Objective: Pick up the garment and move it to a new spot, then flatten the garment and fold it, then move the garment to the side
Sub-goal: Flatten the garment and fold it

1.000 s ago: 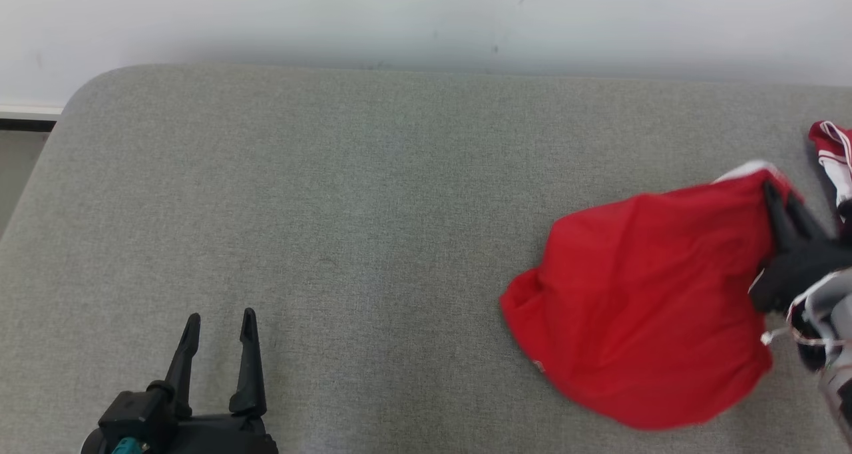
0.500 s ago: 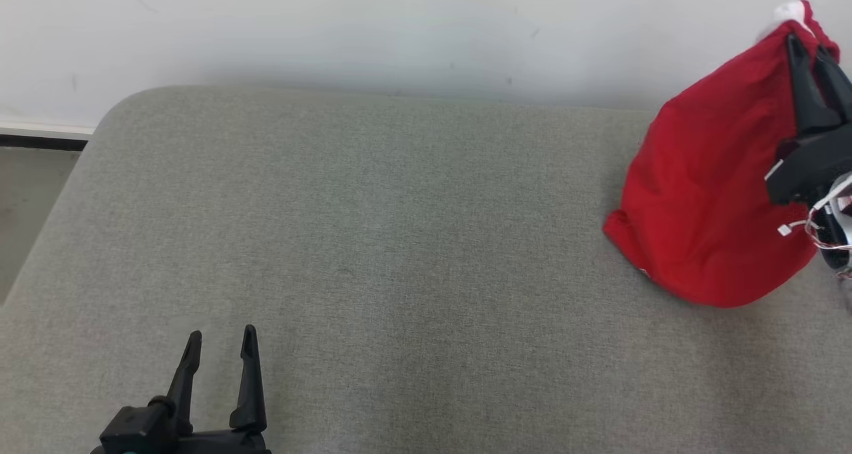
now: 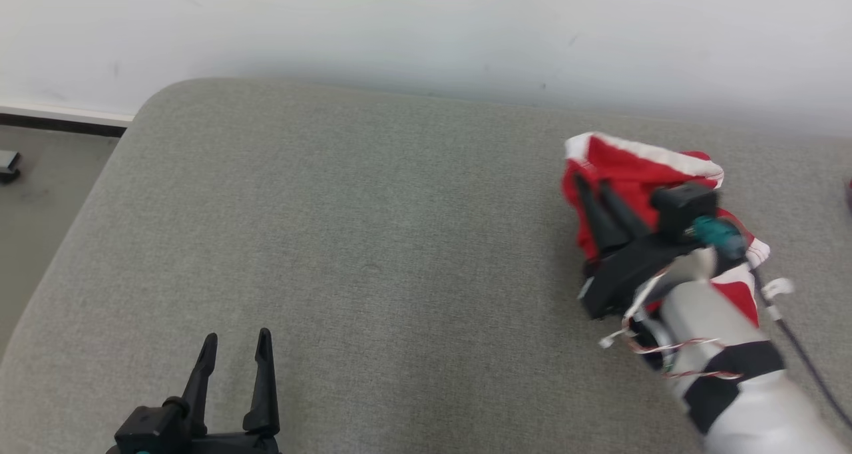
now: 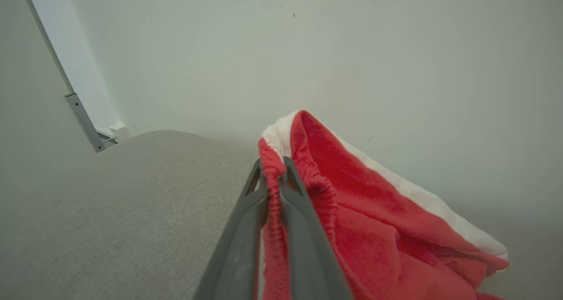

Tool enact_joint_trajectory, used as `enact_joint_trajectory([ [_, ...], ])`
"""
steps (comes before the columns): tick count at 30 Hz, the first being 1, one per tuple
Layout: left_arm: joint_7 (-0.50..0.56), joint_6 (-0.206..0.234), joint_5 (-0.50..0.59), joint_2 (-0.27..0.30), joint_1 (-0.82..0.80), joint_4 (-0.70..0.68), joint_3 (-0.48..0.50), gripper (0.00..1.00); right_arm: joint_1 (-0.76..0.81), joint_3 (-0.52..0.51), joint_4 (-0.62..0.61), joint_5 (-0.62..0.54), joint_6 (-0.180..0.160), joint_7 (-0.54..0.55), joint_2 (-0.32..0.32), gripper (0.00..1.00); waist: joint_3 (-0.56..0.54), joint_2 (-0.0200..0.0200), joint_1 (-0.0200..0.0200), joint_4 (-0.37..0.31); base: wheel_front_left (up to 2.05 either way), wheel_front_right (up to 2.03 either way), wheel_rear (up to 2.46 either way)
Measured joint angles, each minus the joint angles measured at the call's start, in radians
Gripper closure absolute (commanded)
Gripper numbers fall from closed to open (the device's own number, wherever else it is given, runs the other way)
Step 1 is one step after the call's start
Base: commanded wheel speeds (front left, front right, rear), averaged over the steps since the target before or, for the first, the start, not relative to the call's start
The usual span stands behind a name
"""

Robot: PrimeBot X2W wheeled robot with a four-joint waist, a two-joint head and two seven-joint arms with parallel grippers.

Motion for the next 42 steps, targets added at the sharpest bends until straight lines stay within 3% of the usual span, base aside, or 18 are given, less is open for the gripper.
enact_joint_trajectory([
  [7,0.000,0.000,-0.016,0.000,-0.005,0.012,-0.023,0.00,-0.007,0.079,0.087,0.012,0.000,-0.017,0.169,1.00,0.013,0.0000,0.0000,0.038,0.00,0.00,0.00],
  [16,0.000,0.005,-0.033,0.000,-0.025,0.021,-0.052,0.00,-0.010,0.234,0.130,0.138,0.000,-0.026,0.200,1.00,0.036,-0.0001,-0.0001,0.082,0.00,0.00,0.00],
  [17,0.000,0.007,-0.034,0.000,-0.026,0.021,-0.054,0.00,-0.010,0.251,0.131,0.151,0.000,-0.026,0.202,0.69,0.039,-0.0001,-0.0001,0.083,0.00,0.00,0.00],
  [18,0.000,0.012,-0.035,0.000,-0.028,0.021,-0.057,0.00,-0.012,0.262,0.134,0.164,0.000,-0.026,0.202,0.04,0.042,0.0000,0.0000,0.084,0.00,0.00,0.00],
  [19,0.000,0.013,-0.037,0.000,-0.030,0.023,-0.058,0.00,-0.016,0.274,0.141,0.183,0.000,-0.028,0.201,0.00,0.044,0.0000,0.0000,0.084,0.00,0.00,0.00],
  [23,0.000,0.014,-0.038,0.000,-0.039,0.024,-0.054,0.00,-0.041,0.300,0.167,0.205,0.000,-0.030,0.201,0.00,0.044,-0.0001,-0.0001,0.069,0.00,0.00,0.00],
  [28,0.000,0.013,-0.028,0.000,-0.036,0.024,-0.033,0.00,-0.048,0.236,0.130,0.199,0.000,-0.030,0.194,0.00,0.035,-0.0001,-0.0001,0.036,0.00,0.00,0.00],
  [35,0.000,0.003,-0.004,0.000,-0.021,0.015,0.002,0.00,0.055,0.022,-0.080,0.099,0.000,-0.031,0.076,0.00,0.014,0.0000,-0.0001,-0.028,0.00,0.00,0.00],
  [42,0.000,-0.004,0.019,0.000,-0.013,0.002,0.037,0.00,0.215,-0.163,-0.263,-0.014,0.000,-0.031,0.010,0.00,0.000,0.0000,-0.0001,-0.093,0.00,0.00,0.00],
])
